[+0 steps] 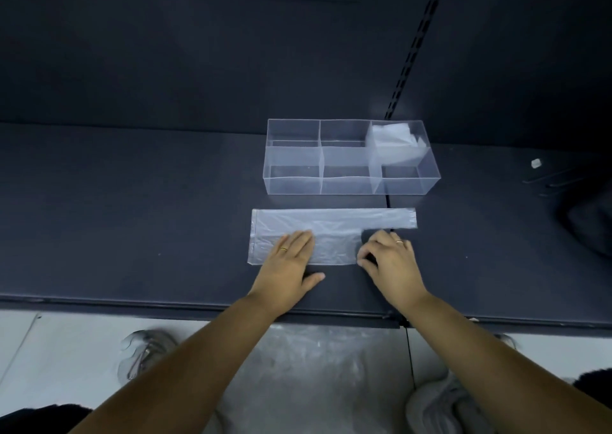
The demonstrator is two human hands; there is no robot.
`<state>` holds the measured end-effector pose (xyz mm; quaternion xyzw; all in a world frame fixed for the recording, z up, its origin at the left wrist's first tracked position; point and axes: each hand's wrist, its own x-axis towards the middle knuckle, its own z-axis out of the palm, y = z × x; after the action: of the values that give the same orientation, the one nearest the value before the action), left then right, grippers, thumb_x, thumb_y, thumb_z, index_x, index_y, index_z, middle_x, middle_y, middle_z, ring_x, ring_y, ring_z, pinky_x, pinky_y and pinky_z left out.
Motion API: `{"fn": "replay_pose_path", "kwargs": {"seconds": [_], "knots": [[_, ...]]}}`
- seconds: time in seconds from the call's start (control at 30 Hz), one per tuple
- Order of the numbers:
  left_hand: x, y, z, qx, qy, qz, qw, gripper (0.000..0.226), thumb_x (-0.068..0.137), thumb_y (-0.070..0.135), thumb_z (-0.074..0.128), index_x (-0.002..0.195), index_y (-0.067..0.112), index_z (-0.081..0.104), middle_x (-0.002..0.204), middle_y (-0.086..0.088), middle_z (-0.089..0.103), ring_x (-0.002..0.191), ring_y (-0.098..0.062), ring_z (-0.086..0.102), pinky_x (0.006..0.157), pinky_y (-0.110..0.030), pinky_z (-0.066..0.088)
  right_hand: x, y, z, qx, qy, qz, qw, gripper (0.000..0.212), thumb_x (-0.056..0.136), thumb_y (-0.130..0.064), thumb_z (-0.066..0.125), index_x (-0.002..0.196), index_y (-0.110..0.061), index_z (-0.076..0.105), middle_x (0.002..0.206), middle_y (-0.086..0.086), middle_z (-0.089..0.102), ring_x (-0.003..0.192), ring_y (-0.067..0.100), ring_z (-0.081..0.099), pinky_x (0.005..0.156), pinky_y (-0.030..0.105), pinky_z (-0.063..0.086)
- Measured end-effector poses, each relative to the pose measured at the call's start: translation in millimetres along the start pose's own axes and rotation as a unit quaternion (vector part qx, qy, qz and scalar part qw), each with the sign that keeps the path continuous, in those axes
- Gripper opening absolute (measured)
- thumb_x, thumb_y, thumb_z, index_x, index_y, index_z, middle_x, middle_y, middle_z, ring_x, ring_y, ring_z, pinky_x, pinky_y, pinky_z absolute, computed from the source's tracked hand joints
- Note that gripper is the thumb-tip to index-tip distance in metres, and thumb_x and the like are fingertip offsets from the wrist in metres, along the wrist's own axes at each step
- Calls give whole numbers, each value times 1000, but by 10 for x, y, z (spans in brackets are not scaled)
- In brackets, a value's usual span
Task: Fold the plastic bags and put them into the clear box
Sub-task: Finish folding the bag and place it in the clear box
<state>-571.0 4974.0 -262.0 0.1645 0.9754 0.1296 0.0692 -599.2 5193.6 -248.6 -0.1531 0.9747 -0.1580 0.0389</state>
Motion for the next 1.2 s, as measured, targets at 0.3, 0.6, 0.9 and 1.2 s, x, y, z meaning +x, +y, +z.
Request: {"fn": "replay_pose_path", "kwargs": {"seconds": [0.3, 0.6, 0.9, 1.2], "knots": [[-13, 81, -12, 33, 62, -14, 997, 49, 93, 25, 58, 139, 13, 47, 148, -1, 42, 137, -14, 38, 115, -31, 18, -19, 2, -200, 50, -90, 14, 995, 15, 94, -17, 53, 80, -23, 55, 98, -8, 45, 103, 18, 46, 87, 27, 29], [-261, 412, -45, 60, 120, -4, 991, 31, 53, 9, 86, 80, 17, 74, 83, 4, 73, 74, -14, 70, 82, -29, 54, -230, -357, -136, -120, -103, -107, 982, 68, 79, -43, 69, 139, -26, 41, 145, -9, 39, 137, 15, 32, 118, 39, 4], [-359, -180, -366, -222, 79, -257, 937, 18, 89, 26, 64, 96, 14, 75, 97, -7, 74, 95, -23, 67, 79, -27, 46, -3, -126, -212, 326, -87, 184, 923, 16, 88, -22, 69, 95, -8, 73, 98, -2, 71, 96, 12, 64, 85, 22, 45], [-355, -418, -382, -340, 80, -397, 849, 22, 87, 26, 67, 73, 11, 74, 71, -7, 71, 77, -23, 68, 69, -26, 46, 241, -142, -25, 334, -2, 317, 888, 28, 81, -32, 73, 80, -4, 70, 86, 2, 71, 87, 21, 65, 68, 24, 43]]}}
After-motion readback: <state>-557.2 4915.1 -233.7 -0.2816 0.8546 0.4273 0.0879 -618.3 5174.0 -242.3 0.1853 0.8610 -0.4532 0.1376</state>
